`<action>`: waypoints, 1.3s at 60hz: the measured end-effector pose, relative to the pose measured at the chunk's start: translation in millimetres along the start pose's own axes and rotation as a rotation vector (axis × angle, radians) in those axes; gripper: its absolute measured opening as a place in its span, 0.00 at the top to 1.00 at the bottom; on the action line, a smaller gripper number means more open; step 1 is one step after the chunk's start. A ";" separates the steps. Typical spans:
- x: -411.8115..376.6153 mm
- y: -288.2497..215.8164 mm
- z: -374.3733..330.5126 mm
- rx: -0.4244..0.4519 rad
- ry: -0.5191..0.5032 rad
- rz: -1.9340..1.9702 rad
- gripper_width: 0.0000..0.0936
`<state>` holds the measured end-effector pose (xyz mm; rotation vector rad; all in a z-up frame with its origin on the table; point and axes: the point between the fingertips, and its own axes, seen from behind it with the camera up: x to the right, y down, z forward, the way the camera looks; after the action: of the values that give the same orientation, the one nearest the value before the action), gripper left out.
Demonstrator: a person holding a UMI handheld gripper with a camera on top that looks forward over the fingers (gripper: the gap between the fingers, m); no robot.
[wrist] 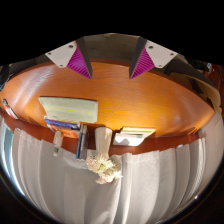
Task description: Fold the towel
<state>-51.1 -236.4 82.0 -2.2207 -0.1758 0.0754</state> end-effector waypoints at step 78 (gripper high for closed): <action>252.5 -185.4 181.5 0.012 0.261 -0.042 0.96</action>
<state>158.7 56.1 120.3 -2.1894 -0.0772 -0.2346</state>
